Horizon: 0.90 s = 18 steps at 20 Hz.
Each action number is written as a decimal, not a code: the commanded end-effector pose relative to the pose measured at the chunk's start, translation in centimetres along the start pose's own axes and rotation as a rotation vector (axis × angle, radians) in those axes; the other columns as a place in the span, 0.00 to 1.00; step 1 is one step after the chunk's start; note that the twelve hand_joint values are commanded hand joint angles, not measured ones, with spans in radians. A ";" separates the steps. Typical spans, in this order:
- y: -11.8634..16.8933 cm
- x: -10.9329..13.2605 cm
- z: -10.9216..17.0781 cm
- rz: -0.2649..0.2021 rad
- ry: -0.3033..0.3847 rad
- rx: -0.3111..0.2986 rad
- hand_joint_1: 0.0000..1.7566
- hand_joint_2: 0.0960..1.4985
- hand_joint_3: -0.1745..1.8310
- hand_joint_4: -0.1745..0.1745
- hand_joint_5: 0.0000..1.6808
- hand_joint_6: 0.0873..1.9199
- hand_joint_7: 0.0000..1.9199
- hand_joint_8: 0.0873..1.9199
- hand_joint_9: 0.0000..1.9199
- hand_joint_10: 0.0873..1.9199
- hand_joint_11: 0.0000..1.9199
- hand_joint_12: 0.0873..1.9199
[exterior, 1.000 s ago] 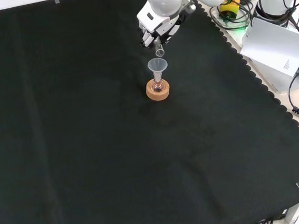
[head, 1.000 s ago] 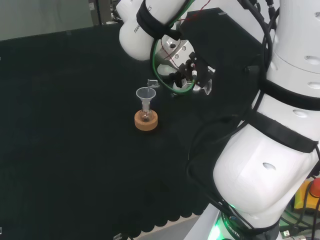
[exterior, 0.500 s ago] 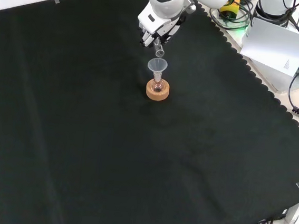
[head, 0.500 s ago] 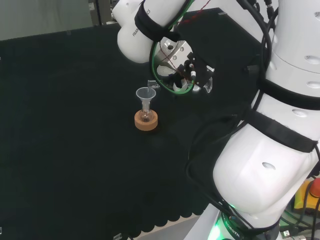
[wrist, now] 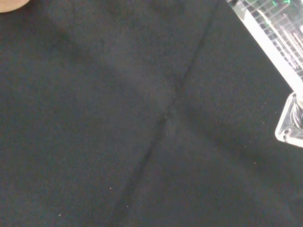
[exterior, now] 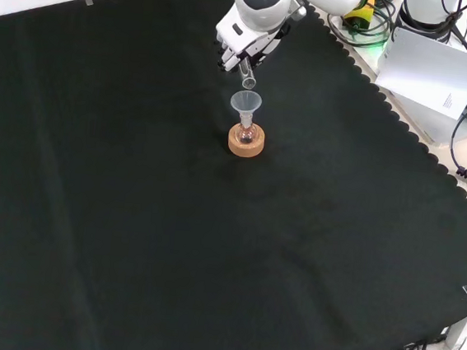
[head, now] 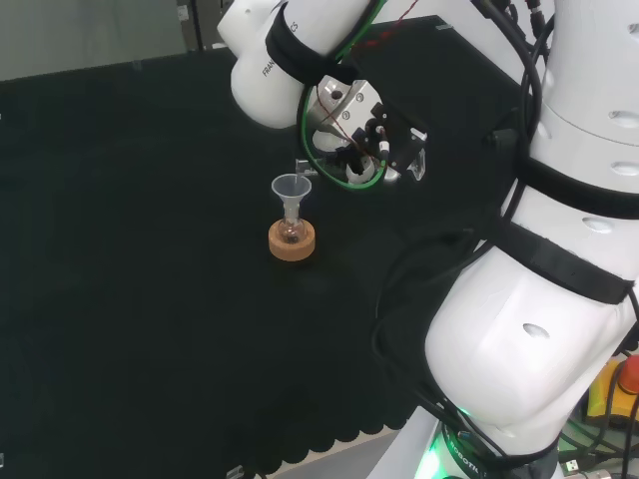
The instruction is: Pour the water from the graduated cylinder into the round-bottom flask.
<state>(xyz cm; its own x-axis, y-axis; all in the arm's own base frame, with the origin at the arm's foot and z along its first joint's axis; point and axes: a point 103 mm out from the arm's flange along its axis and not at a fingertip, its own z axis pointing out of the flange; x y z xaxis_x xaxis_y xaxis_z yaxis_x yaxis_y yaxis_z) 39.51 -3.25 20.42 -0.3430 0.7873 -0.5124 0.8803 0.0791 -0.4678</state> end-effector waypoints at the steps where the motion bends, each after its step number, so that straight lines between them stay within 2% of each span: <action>1: -0.1 0.0 -0.1 0.008 -0.027 0.001 0.65 0.82 0.00 0.00 0.53 0.59 0.77 0.09 0.86 0.00 0.71 0.30; 8: 0.0 0.2 -0.4 0.014 -0.067 0.005 0.65 0.83 0.00 0.00 0.53 0.59 0.76 0.09 0.86 0.00 0.71 0.30; 18: 0.1 -0.1 -0.4 0.020 -0.082 0.011 0.65 0.83 0.00 0.00 0.53 0.59 0.76 0.09 0.86 0.00 0.71 0.30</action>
<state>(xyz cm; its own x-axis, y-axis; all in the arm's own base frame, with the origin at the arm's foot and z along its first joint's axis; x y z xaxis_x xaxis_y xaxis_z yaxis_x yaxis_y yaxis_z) 39.73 -3.21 20.86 -0.3470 0.7453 -0.5693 0.8852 0.0597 -0.4613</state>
